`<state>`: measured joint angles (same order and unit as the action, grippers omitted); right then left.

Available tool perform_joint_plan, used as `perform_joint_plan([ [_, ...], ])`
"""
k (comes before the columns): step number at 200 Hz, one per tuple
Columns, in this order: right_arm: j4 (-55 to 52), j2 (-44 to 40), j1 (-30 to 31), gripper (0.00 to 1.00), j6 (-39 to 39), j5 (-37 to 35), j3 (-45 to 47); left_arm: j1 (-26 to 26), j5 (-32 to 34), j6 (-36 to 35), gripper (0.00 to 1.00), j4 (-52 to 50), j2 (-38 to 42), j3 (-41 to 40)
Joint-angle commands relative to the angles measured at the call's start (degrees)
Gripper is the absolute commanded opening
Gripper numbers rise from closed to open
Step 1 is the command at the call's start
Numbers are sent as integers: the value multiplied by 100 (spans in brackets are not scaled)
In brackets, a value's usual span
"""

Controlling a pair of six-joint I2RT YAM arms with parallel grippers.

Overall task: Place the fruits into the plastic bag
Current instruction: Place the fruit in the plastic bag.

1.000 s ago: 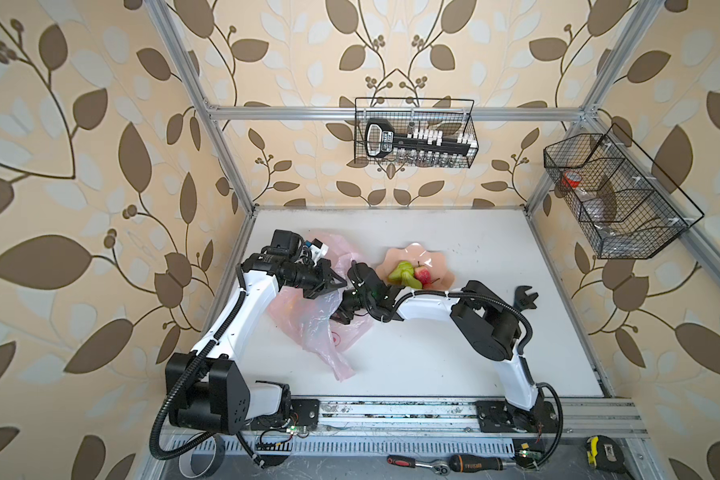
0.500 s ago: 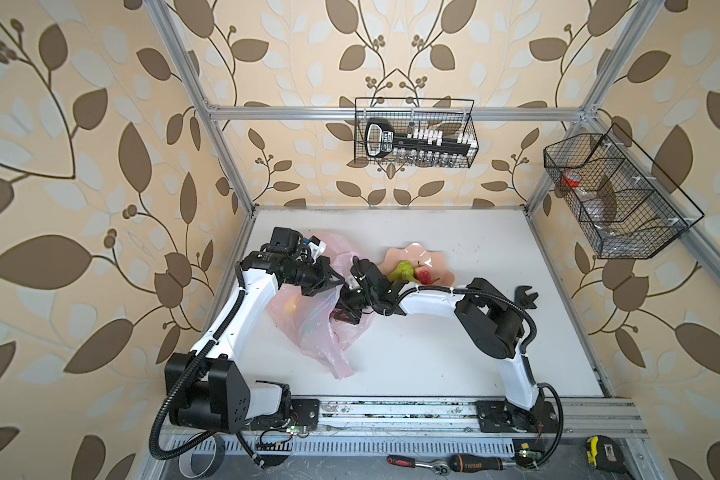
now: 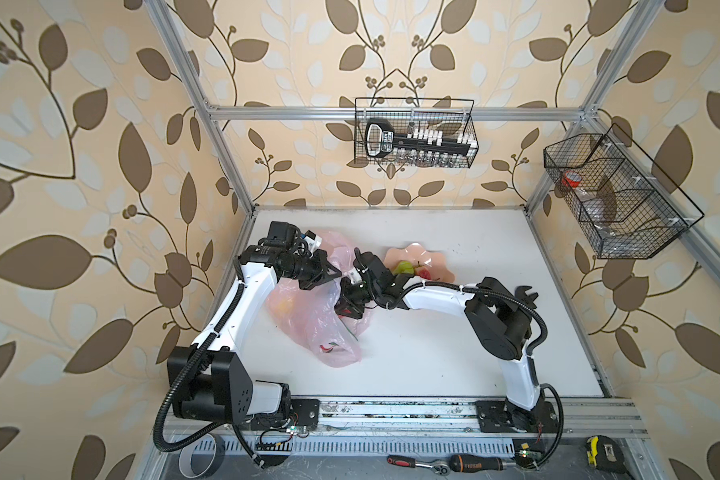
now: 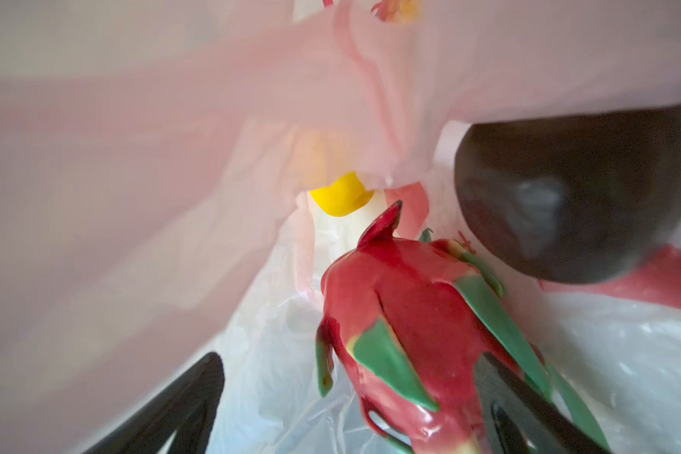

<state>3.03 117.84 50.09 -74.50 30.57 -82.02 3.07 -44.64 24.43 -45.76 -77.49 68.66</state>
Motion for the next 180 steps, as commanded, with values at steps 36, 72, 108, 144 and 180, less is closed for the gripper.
perform_joint_plan([
  [36, -215, -1141, -277, 100, 443, 83, 610, -307, 80, -269, 0, -230, -37, 75],
  [72, -696, -1462, -367, 100, 829, 99, 699, -405, 18, -368, 0, -282, -82, 103],
  [108, -1252, -1967, -497, 100, 1281, -20, 995, -499, -94, -483, 0, -370, -119, 148],
  [144, -1931, -2505, -729, 99, 1900, -211, 1268, -498, -279, -629, 0, -424, -108, 102],
  [180, -2855, -2635, -844, 95, 2835, -552, 1263, -497, -358, -738, 0, -487, -106, 35],
])
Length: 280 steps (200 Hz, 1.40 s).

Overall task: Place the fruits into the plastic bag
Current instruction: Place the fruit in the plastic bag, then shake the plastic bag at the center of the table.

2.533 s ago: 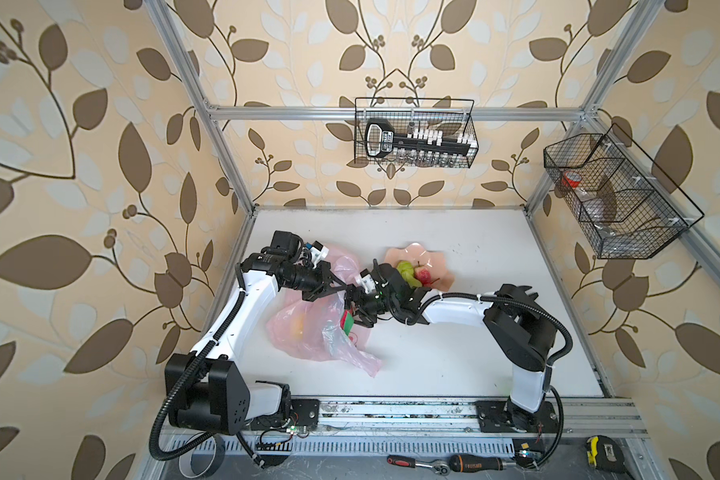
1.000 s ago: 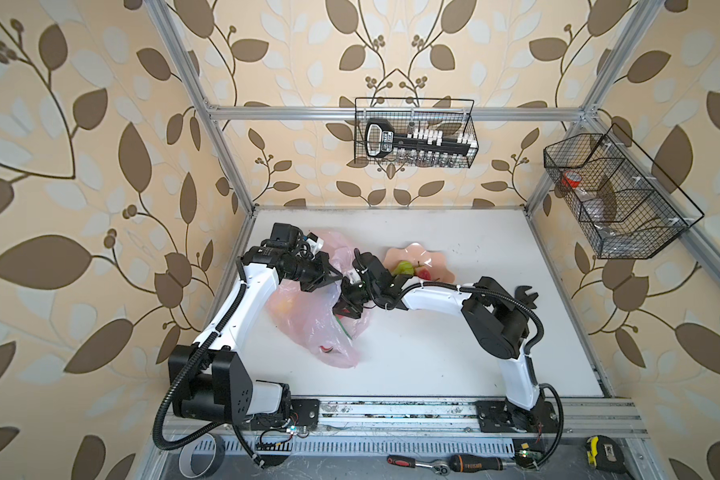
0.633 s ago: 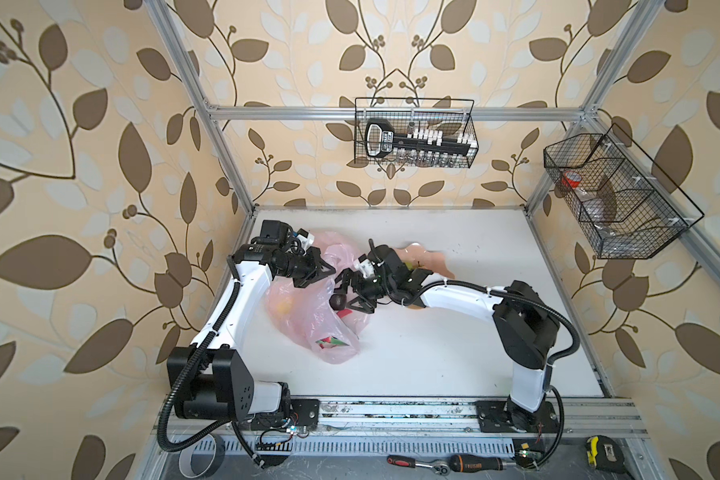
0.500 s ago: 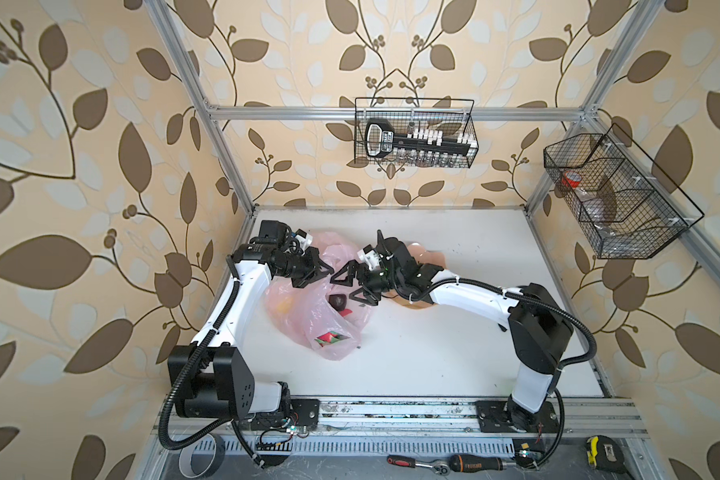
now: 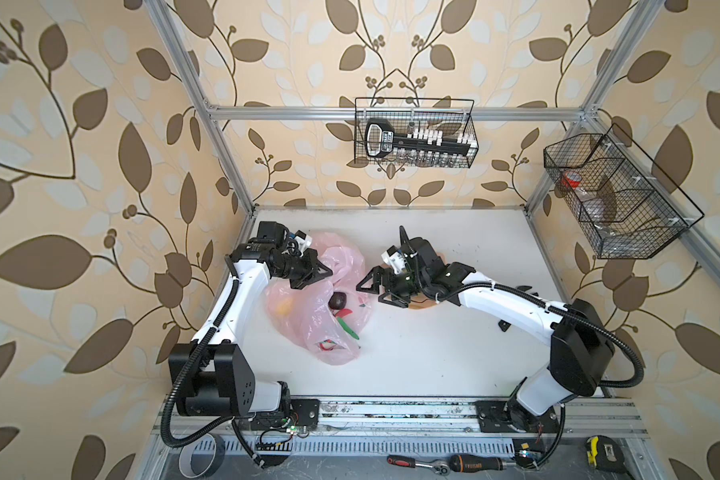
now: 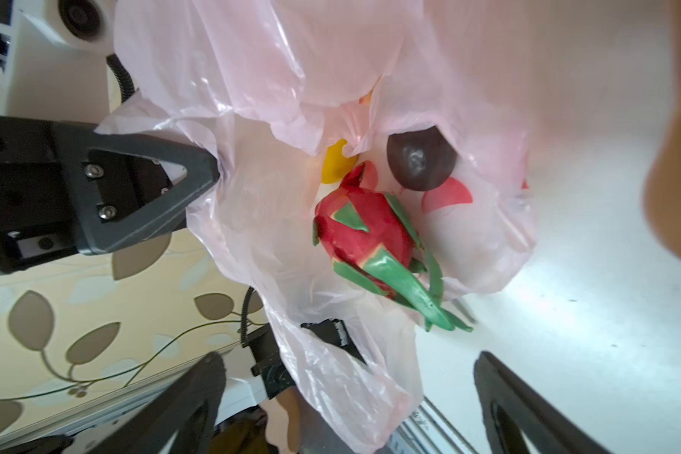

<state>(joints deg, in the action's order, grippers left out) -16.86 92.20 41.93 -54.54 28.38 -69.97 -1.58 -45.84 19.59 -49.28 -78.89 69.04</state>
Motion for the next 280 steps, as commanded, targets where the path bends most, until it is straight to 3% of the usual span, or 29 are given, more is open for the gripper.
perform_joint_plan([
  [1, -878, -67, -28, 95, 862, -338, 52, -33, -239, -259, 0, -135, 37, 1],
  [23, -1384, 209, 88, 89, 1434, -683, -213, -29, -258, -271, 0, -161, 52, 15],
  [46, -1378, 586, 339, 83, 1508, -679, -297, -35, -267, -313, 0, -220, 72, 18],
  [99, -918, 1476, 680, 75, 1213, -897, -585, -31, -241, -399, 0, -370, 156, 13],
  [177, -559, 2310, 729, 64, 605, -1354, -1000, -33, -281, -467, 0, -457, 181, 53],
  [210, -700, 2487, 729, 47, 465, -1643, -1228, -29, -285, -525, 0, -530, 177, 108],
  [219, -714, 2471, 721, 34, 437, -1710, -1246, -31, -285, -516, 0, -530, 172, 115],
  [236, -712, 2403, 722, 1, 389, -1712, -1238, -35, -285, -509, 0, -530, 172, 133],
  [280, -953, 1587, 729, 0, 422, -1964, -1246, -74, -199, -502, 0, -648, 148, 379],
])
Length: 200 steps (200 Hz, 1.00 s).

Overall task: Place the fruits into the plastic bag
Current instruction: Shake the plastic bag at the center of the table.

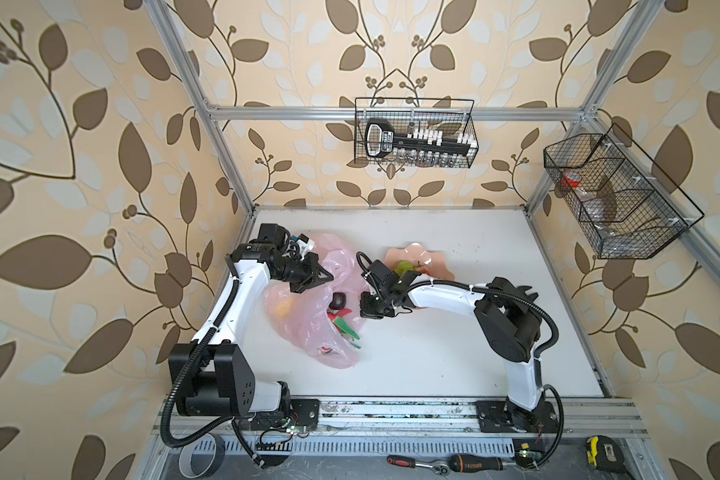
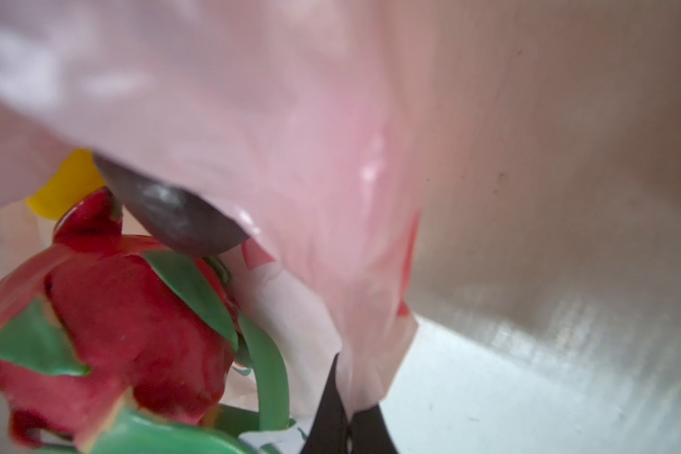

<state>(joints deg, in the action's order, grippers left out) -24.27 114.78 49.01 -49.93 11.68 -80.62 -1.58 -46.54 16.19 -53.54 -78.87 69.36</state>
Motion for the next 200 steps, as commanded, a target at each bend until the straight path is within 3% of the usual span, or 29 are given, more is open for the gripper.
perform_joint_plan([
  [1, -215, -682, 21, 0, -37, -292, -182, -77, -128, -160, 0, -224, 145, 353],
  [35, -373, -1413, -100, 0, -43, -150, -224, -248, -14, -116, 0, -347, 110, 629],
  [116, -661, -2177, -381, 0, -118, 579, -293, -728, 198, -328, 0, -695, -30, 1109],
  [165, -684, -2499, -563, 0, -225, 830, -392, -715, -502, -148, 0, -326, 150, 837],
  [200, -449, -2367, -671, 0, -290, 1147, -152, -720, -396, -387, 0, -751, 308, 933],
])
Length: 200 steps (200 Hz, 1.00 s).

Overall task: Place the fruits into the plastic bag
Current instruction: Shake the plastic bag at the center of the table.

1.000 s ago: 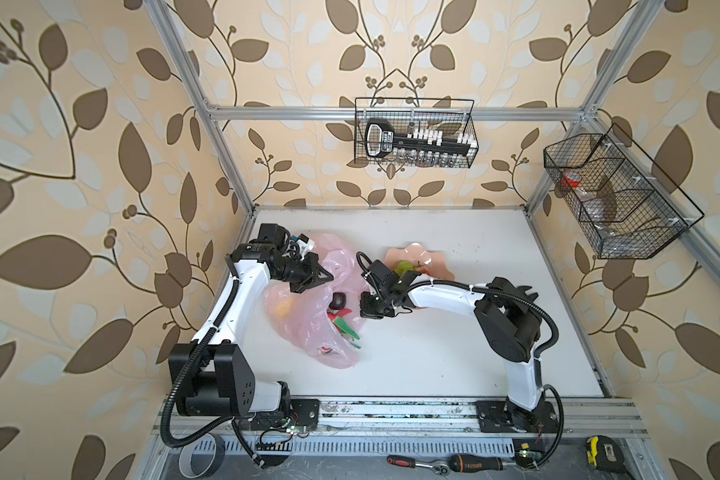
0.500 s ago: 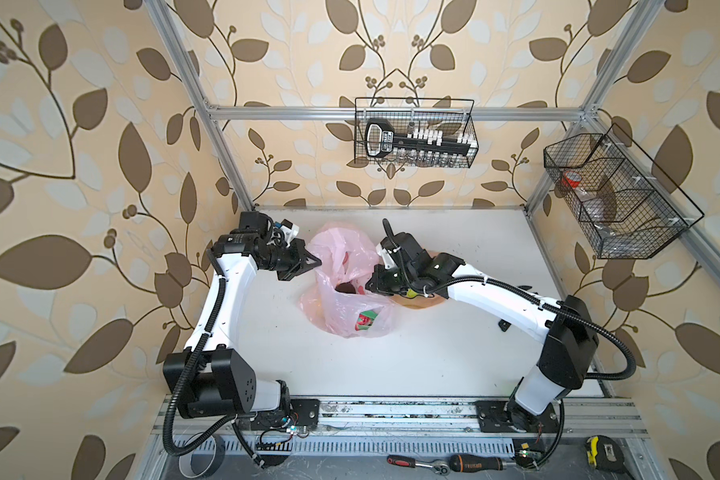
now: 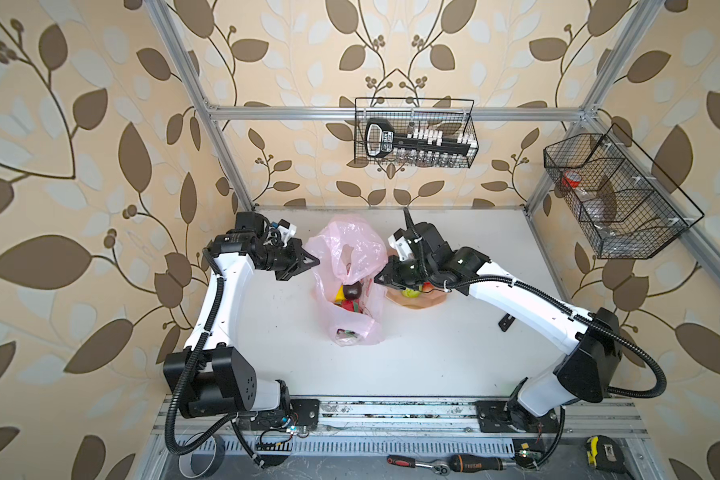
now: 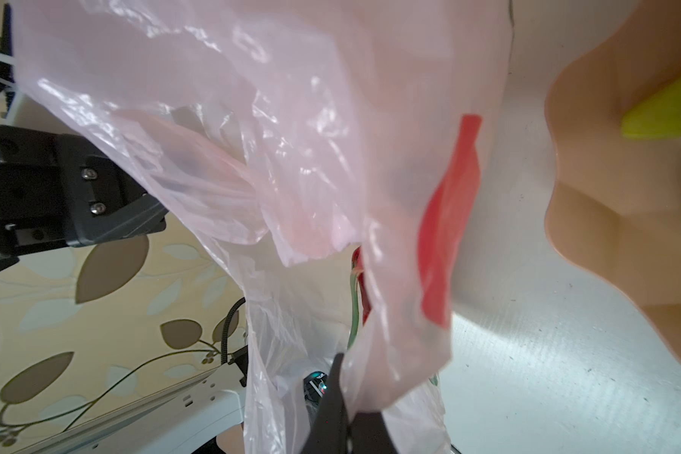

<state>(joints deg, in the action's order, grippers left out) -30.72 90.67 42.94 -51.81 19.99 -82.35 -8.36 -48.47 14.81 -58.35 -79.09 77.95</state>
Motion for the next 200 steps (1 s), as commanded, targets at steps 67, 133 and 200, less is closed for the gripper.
perform_joint_plan([
  [67, 20, 755, -480, 0, 481, 352, 179, -17, -316, 233, 0, -18, 799, -621],
  [133, -55, 1259, -562, 1, 831, 57, 52, 63, -132, 1011, 0, 784, 860, -692],
  [200, -91, 790, -815, 45, 1010, 125, 87, 277, -79, 1252, 0, 1181, 904, -858],
])
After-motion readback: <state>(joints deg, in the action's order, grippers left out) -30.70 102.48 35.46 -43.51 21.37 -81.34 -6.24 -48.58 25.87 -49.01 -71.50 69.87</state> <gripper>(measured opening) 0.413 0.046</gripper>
